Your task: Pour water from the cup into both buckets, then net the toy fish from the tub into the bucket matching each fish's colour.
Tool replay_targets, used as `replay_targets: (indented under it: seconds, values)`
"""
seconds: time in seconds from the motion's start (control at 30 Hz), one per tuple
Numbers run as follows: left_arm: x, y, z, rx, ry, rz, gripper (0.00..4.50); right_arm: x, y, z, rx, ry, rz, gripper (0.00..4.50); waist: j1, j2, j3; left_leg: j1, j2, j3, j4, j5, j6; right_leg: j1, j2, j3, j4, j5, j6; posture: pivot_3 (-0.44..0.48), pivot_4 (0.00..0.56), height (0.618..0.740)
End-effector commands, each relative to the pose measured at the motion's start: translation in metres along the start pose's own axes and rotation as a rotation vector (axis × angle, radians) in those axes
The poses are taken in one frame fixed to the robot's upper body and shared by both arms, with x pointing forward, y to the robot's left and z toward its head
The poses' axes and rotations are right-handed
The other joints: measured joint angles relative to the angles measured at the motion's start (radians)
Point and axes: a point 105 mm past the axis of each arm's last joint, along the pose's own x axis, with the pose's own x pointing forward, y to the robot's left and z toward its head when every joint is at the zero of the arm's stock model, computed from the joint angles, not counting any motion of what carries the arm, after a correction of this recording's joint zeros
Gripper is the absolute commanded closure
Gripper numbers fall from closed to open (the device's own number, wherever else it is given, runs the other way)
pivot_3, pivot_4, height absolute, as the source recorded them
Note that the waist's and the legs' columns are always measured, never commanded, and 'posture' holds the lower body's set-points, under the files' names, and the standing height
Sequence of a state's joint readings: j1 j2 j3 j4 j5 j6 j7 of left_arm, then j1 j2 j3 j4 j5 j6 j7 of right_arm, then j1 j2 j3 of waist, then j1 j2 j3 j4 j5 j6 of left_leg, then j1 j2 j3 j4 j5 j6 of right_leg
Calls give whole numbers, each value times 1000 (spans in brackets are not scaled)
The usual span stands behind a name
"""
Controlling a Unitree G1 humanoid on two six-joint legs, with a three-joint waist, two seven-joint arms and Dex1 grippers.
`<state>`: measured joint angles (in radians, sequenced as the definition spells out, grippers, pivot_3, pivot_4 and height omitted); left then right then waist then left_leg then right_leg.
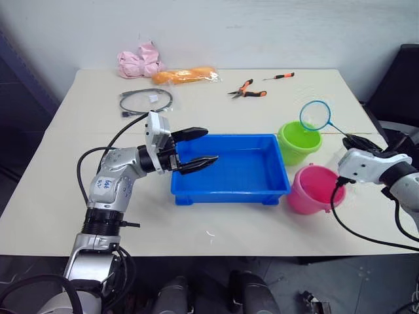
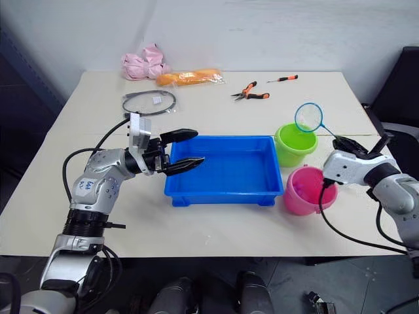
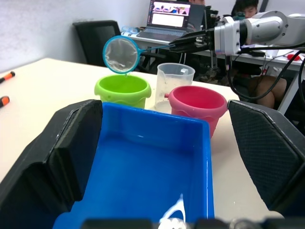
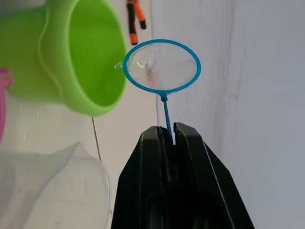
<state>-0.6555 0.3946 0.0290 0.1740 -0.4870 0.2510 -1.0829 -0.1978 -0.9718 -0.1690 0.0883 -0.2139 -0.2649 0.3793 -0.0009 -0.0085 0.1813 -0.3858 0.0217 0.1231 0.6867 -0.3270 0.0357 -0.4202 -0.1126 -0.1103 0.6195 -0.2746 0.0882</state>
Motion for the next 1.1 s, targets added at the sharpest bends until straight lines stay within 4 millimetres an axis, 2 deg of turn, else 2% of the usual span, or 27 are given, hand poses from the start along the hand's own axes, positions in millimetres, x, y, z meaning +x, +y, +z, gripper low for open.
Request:
replay_targets:
  seconds: [0.03,0.13,0.27,0.37,0.5,0.6,0.77,0.83,0.9,1.0,1.1]
  values:
    - [-14,3,23,63,-61,-8,30,-10,-22,24,415,-126,-5,4500,0,0,0,0,0,0,0,0,0,0,0,0,0,0,0,0,150,740]
    - [-24,-1,30,70,-44,-45,30,-17,-9,46,648,-198,144,4500,1,0,0,0,1,-1,0,0,0,0,0,0,0,0,0,0,150,740]
    - [-42,-8,35,79,26,-99,30,-27,11,85,768,-292,348,4500,2,0,0,0,1,-2,0,0,1,0,-1,-1,0,0,0,0,150,740]
    - [-57,-14,39,88,94,-145,30,-33,26,110,816,-346,476,4500,2,0,0,0,0,-2,0,-1,2,0,-2,-1,0,0,0,0,150,740]
    - [-81,-29,40,98,197,-199,30,-44,53,145,770,-430,693,4500,0,0,0,0,1,-3,0,-1,2,0,-2,-1,0,0,-1,0,150,740]
    - [-101,-48,28,55,288,-253,30,-52,76,162,716,-481,830,4500,-2,0,0,0,0,-2,0,-2,2,0,-3,0,0,-1,-1,0,150,740]
    - [-129,-70,-1,-20,389,-237,30,-60,120,172,699,-516,996,4500,1,0,0,0,2,-2,0,-3,1,0,-4,0,-1,-1,-2,0,150,740]
    - [-134,-77,-4,-66,375,-203,30,-63,140,174,719,-509,1085,4500,0,0,0,0,1,-3,0,-3,1,0,-5,-1,-5,-1,-2,0,150,740]
    - [-136,-82,-4,-95,373,-189,30,-58,152,173,735,-506,1085,4500,1,0,0,0,2,-3,0,-4,1,0,-6,-1,-6,-1,-2,0,150,740]
    - [-144,-88,-10,-130,411,-170,30,-45,182,161,667,-488,1092,4500,-3,-1,-1,1,2,-2,0,-4,1,0,-6,-1,-6,-1,-2,0,150,740]
    - [-148,-85,-11,-135,430,-139,30,-31,195,156,636,-482,1075,4500,-3,-1,0,1,2,-2,0,-4,0,-1,-5,-1,-4,-2,-3,0,150,740]
